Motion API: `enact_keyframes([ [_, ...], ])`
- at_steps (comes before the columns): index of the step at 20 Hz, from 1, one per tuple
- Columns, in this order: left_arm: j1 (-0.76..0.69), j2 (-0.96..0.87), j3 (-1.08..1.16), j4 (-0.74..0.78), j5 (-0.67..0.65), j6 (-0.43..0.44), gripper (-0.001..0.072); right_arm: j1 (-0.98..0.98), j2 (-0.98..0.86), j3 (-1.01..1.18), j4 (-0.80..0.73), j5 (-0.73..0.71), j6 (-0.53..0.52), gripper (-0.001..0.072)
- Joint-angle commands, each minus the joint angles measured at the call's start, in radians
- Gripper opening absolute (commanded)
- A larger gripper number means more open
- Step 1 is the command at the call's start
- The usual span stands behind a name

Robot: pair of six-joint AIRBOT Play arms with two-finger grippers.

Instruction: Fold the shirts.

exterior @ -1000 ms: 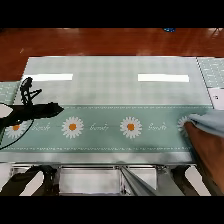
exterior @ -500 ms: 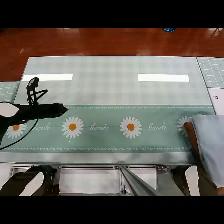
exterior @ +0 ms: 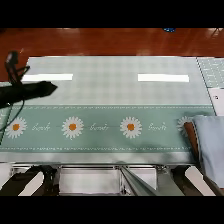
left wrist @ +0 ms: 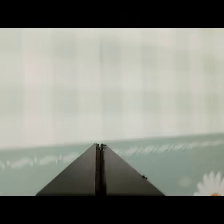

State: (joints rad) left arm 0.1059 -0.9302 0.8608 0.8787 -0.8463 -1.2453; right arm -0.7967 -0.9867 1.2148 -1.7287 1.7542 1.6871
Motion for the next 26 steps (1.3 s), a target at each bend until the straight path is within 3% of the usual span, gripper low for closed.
enact_keyframes([
  [1,-0.019,-0.041,0.243,0.000,-0.050,-0.037,0.0015,0.206,-0.137,0.206,0.377,-0.225,0.002,0.0030],
  [3,-0.075,-0.119,0.409,0.008,-0.113,-0.042,0.0015,0.424,-0.201,0.242,0.476,-0.382,-0.011,0.0030],
  [5,-0.130,-0.207,0.565,0.051,-0.195,-0.042,0.0015,0.641,-0.254,0.255,0.461,-0.524,-0.034,0.0030],
  [8,-0.164,-0.279,0.614,0.142,-0.277,-0.042,0.0015,0.877,-0.329,0.254,0.291,-0.594,-0.030,0.0030],
  [10,-0.181,-0.309,0.533,0.277,-0.277,-0.112,0.0015,0.968,-0.401,0.253,0.194,-0.567,-0.010,0.0030],
  [12,-0.182,-0.343,0.445,0.319,-0.264,-0.160,0.0015,1.017,-0.478,0.254,0.150,-0.560,-0.002,0.0030],
  [16,-0.175,-0.379,0.420,0.319,-0.248,-0.159,0.0016,1.028,-0.556,0.254,0.151,-0.555,0.015,0.0030],
  [26,-0.177,-0.380,0.423,0.318,-0.242,-0.159,0.0016,1.028,-0.548,0.254,0.149,-0.528,0.014,0.0030],
])
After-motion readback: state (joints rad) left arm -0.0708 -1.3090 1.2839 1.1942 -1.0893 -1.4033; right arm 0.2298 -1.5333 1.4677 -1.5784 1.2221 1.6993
